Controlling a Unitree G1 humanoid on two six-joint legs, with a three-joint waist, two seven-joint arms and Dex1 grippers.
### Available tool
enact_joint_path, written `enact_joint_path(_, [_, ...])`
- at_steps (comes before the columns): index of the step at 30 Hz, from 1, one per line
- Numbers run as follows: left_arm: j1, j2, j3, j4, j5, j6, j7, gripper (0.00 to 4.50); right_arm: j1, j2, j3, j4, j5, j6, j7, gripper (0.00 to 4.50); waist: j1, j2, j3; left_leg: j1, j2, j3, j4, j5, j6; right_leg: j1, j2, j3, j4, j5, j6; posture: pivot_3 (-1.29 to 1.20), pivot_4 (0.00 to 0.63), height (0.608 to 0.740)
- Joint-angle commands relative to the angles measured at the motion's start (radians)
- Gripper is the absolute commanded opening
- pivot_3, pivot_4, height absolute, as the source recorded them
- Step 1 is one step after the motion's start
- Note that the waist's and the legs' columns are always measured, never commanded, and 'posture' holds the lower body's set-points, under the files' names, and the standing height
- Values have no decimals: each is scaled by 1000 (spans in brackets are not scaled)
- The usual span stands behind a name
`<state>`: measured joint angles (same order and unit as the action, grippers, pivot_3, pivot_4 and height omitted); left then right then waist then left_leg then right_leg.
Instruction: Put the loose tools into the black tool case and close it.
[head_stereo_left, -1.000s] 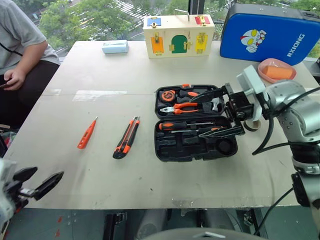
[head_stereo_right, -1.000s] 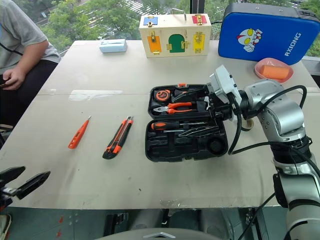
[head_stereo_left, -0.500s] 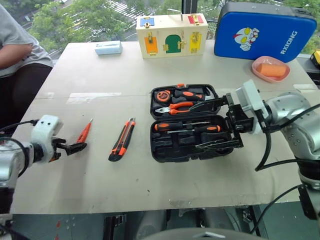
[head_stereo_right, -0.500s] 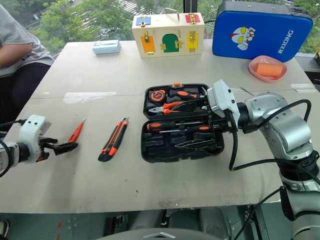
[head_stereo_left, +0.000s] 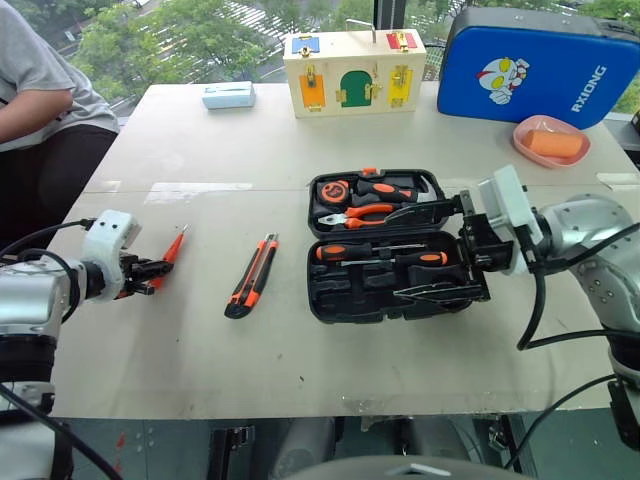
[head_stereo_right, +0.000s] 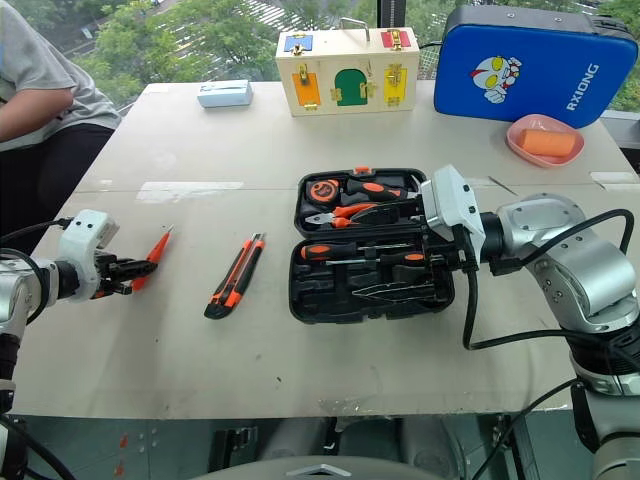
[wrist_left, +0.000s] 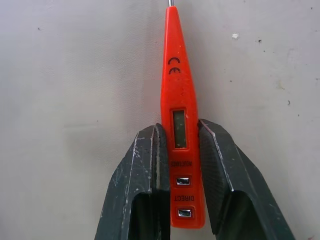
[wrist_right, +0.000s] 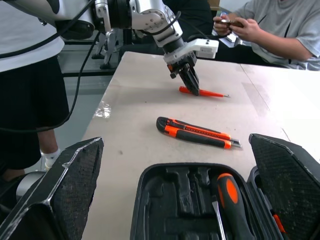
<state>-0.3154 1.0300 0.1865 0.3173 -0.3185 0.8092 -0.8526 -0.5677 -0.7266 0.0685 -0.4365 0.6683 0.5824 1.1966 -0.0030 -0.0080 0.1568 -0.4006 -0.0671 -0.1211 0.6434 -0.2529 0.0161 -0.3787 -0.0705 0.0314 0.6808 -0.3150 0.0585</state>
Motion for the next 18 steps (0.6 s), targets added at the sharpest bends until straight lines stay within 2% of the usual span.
enact_joint_path(1, [22,23,36,-90,-32,-45,-69,555,16,-29,-36,-23,10,-18,13,4500,-1,0,0,0,0,0,0,0,0,0,0,0,0,0,0,0,150,735])
enact_joint_path(4, [49,76,56,-239,-53,-125,-167,555,56,-65,-52,-18,7,-25,26,4500,-3,-2,1,-3,1,-2,1,0,0,0,0,-2,-1,0,0,0,150,735])
enact_joint_path(7, [40,123,24,-396,-85,-189,-291,555,121,-103,-70,-20,-3,-39,37,4500,-6,-3,1,-11,1,-5,6,0,0,-4,0,-6,-1,0,0,0,150,735])
enact_joint_path(10, [-44,147,-98,-534,-136,-184,-436,555,206,-150,-92,-31,-3,-35,51,4500,-5,-2,1,-14,0,-5,8,0,0,-6,0,-6,-2,0,0,0,150,735])
enact_joint_path(14, [-255,12,-327,-533,-34,-218,-445,554,296,-172,-119,-71,-25,-58,19,4500,-5,0,1,-14,0,-6,9,0,0,-4,1,-8,-1,0,0,0,150,735])
enact_joint_path(18, [-388,-119,-504,-445,79,-226,-438,554,346,-161,-146,-120,-30,-57,-46,4500,-13,-1,1,-13,0,-5,11,0,0,-3,3,-10,0,0,0,0,150,735])
